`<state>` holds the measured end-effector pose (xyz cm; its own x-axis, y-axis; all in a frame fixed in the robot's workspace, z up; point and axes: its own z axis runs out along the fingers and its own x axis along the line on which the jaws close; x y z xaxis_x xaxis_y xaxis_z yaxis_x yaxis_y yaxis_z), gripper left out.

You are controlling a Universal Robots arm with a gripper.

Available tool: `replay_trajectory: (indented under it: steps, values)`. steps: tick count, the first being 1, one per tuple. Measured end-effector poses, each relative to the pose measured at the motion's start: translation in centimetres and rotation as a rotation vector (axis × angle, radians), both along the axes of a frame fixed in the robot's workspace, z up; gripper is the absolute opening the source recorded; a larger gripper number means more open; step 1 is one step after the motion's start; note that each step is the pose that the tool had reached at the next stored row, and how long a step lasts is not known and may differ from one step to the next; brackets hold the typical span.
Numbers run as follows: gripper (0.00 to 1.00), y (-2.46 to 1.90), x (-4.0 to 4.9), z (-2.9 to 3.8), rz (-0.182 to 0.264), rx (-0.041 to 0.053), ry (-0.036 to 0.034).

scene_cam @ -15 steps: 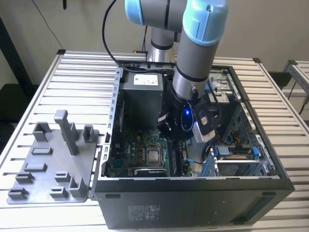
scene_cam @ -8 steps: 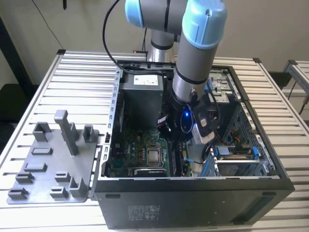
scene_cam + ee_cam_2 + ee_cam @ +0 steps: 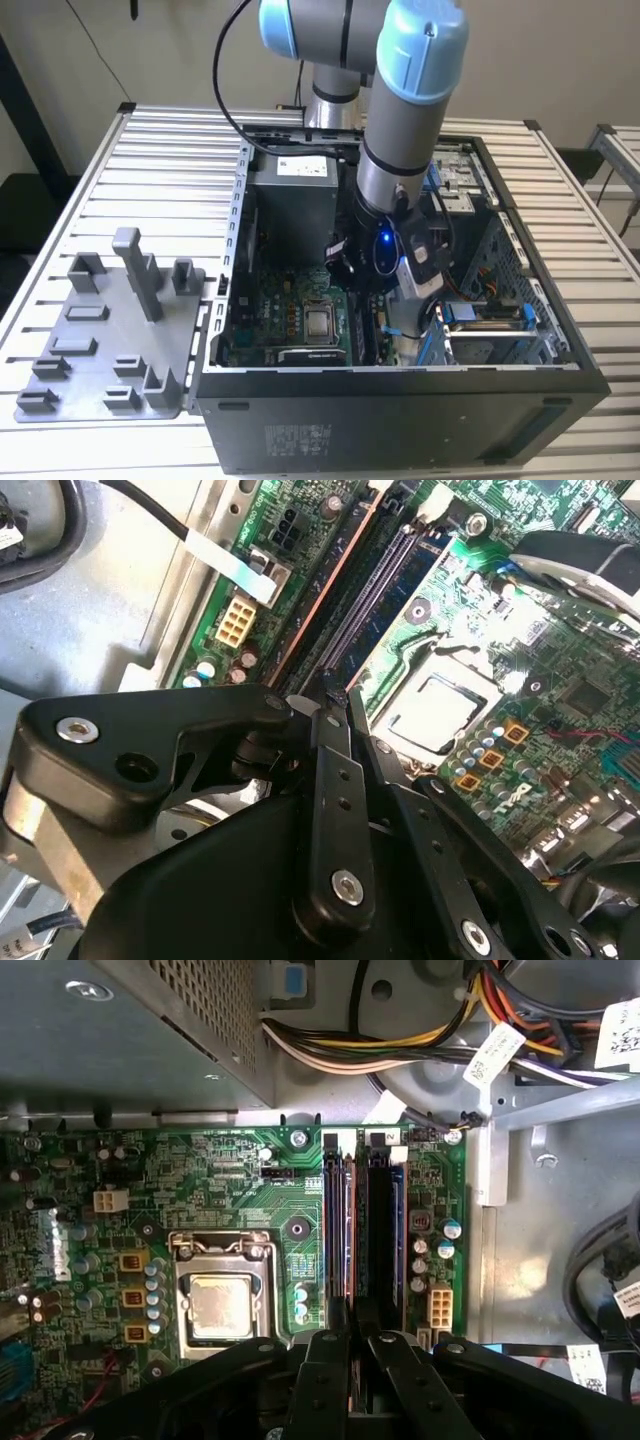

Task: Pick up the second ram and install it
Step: 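Insert the second ram into the second slot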

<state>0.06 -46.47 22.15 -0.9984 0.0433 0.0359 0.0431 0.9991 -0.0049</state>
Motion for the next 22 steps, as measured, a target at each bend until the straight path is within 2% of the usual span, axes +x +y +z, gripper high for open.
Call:
replay_trajectory:
  steps: [10, 22]
  values:
    - [0.14, 0.01, 0.0, -0.07, 0.001, -0.0002, 0.0001]
    - [0.14, 0.01, 0.05, -0.07, 0.038, -0.0002, 0.0]
